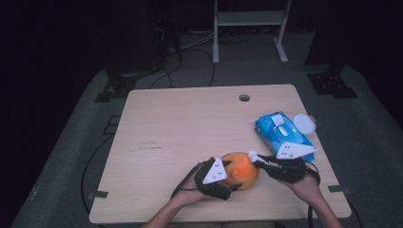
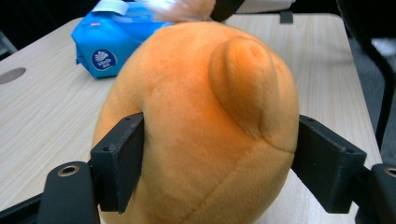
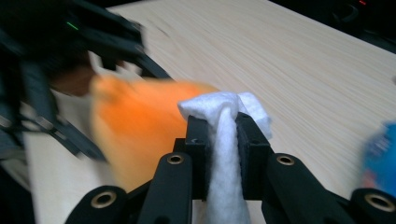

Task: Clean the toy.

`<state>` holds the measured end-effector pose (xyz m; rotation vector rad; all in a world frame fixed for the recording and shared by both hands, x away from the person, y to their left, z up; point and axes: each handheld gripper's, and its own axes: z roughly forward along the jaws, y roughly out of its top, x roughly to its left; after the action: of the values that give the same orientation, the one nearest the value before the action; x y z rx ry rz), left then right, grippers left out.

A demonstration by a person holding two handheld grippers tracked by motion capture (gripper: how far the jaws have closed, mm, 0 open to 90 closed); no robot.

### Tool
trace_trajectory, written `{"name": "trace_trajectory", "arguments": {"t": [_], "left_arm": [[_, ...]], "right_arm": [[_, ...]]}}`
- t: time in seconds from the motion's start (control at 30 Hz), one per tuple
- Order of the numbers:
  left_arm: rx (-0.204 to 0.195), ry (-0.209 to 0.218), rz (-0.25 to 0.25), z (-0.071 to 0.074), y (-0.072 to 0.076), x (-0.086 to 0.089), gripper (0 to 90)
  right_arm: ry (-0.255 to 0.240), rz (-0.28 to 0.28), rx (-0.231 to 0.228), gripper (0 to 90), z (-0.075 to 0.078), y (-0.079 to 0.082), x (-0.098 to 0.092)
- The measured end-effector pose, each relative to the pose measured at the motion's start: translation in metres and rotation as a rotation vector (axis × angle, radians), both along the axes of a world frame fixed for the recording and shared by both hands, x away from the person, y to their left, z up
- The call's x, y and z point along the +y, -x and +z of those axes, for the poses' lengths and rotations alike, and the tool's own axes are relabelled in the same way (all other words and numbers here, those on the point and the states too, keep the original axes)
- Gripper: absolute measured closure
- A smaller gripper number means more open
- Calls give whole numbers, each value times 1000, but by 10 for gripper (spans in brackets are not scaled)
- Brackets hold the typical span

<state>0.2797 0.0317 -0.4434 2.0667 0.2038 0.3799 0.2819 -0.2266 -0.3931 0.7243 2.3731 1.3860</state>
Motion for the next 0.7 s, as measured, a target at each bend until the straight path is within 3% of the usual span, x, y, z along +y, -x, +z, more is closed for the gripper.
{"name": "trace_trajectory", "arguments": {"t": [0.03, 0.1, 0.17, 0.27, 0.3, 0.33, 0.4, 0.47, 0.6, 0.7], "left_arm": [[0, 0, 0, 0, 0, 0, 231], [-29, -26, -23, -2, 3, -2, 231], [-28, -29, -19, -1, 4, -1, 232], [-21, -20, -22, -1, 3, 2, 235], [-21, -20, -25, -1, 2, 3, 235], [-22, -21, -29, -1, 2, 4, 236], [-11, -7, -35, -2, 0, 4, 235], [5, 9, -34, -3, -2, 2, 234], [26, 22, -17, -3, -4, 4, 236], [43, 30, -9, -2, -7, 8, 240]], "right_arm": [[0, 0, 0, 767, 0, 0, 0], [-22, 76, -3, 767, 2, 7, 17], [29, 93, -43, 767, 3, 11, 32], [23, 78, -38, 768, 3, 7, 28], [23, 60, -33, 768, 2, 4, 23], [34, 2, -27, 768, -1, -1, 9], [14, -23, -2, 768, -4, -3, -1], [6, -21, 6, 768, -4, -3, -3], [-47, 78, 15, 766, 0, 2, 12], [-25, 79, -5, 767, 1, 3, 17]]}}
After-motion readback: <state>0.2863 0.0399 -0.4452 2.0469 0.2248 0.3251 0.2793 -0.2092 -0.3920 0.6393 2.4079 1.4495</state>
